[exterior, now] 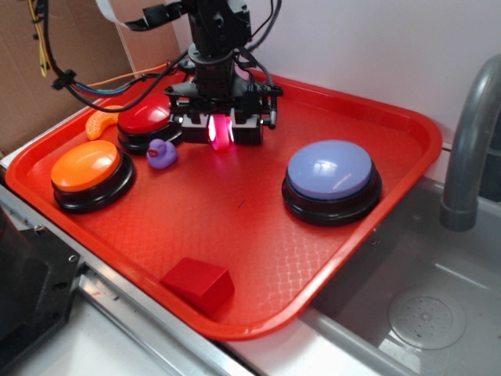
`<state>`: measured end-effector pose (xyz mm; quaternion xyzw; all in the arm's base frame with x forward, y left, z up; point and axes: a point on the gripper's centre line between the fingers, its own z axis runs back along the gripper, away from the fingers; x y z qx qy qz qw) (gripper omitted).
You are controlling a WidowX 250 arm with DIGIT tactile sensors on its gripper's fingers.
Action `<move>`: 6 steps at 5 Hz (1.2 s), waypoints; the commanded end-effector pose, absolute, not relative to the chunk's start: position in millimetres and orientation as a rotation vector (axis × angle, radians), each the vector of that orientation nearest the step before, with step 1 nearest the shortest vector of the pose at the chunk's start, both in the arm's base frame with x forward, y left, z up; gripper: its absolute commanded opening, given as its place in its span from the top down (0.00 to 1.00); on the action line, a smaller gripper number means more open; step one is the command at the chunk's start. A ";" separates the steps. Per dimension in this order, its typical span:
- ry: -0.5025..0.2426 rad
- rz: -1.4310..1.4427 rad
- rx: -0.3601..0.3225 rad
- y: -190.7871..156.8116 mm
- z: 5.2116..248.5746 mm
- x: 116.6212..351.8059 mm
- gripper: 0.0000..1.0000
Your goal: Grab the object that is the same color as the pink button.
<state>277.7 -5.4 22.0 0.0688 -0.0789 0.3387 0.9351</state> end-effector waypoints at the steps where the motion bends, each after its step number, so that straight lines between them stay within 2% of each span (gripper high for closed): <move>1: -0.241 0.696 0.168 0.3 47.7 286.4 1.00; 2: -0.260 0.630 0.191 -2.3 61.7 291.4 1.00; 3: -0.246 0.476 0.127 -10.1 94.1 293.5 1.00; 4: -0.195 0.296 0.001 -16.5 134.9 287.1 1.00; 5: -0.171 0.187 -0.023 -18.5 165.0 268.5 1.00; 6: -0.153 0.215 -0.092 -9.2 179.6 239.0 1.00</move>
